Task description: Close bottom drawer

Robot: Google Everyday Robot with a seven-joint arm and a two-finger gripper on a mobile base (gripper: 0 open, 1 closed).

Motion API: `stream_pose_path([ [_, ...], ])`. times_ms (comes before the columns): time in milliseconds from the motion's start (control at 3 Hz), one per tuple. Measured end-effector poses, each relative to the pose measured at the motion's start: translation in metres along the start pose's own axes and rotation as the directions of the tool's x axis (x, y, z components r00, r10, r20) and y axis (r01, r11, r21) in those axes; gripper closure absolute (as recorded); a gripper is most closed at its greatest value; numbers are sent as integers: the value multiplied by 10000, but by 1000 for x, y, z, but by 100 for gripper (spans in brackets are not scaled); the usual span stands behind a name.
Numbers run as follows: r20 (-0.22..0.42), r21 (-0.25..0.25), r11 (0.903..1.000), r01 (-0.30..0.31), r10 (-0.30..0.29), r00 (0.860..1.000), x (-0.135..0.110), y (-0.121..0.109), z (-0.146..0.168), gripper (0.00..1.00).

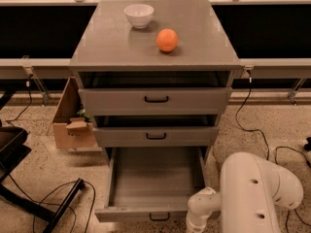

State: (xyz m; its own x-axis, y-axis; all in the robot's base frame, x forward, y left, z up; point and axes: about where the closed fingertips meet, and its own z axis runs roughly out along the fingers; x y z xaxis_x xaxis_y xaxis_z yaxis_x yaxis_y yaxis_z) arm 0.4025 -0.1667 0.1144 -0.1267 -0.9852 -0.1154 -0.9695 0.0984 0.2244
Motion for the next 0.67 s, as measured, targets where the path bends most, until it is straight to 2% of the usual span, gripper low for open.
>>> stream_pose_path([
  [333,-53,805,9966,160,-157,9999,-1,-28,-12,100],
  [667,9,1187,9929,119,-121,9999,-2,-38,-16,100],
])
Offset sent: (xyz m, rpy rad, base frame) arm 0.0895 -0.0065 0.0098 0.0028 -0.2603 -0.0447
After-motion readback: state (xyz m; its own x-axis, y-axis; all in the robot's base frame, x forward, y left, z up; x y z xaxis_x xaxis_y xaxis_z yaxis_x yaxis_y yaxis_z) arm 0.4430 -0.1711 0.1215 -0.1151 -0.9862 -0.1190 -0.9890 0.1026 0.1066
